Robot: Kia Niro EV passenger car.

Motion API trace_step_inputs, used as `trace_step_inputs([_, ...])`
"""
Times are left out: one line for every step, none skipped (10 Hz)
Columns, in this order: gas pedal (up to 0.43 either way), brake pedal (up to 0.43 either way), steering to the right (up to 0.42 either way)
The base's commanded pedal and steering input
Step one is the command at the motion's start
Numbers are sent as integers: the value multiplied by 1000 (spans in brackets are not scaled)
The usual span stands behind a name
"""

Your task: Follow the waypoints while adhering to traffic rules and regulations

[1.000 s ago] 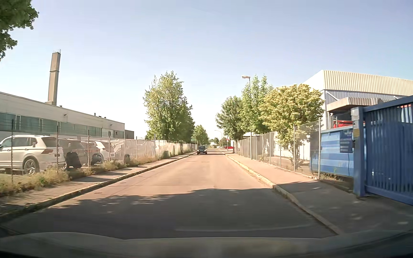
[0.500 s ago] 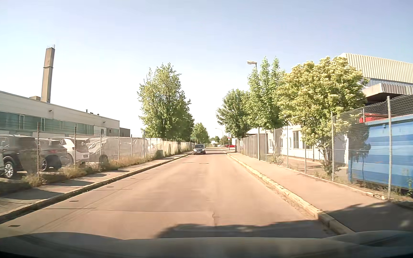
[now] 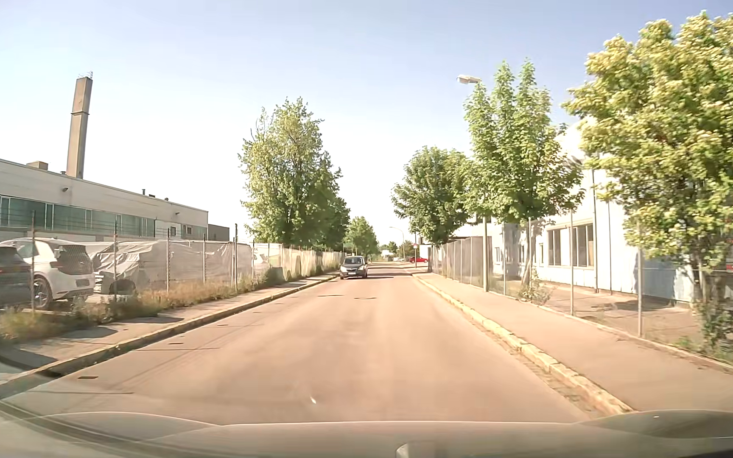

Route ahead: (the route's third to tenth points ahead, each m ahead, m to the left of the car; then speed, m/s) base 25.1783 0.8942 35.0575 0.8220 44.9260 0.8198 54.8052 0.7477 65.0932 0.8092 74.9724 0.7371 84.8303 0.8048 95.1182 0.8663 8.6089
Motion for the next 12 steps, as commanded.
trace_step_inputs([0, 0, -4])
trace_step_inputs([20, 0, 0])
trace_step_inputs([47, 0, 1])
trace_step_inputs([47, 0, 2])
trace_step_inputs([47, 0, 2])
trace_step_inputs([47, 0, 3])
trace_step_inputs([47, 0, 3])
trace_step_inputs([47, 0, 2])
trace_step_inputs([47, 0, 2])
trace_step_inputs([39, 0, 3])
trace_step_inputs([39, 0, 2])
trace_step_inputs([39, 0, 3])
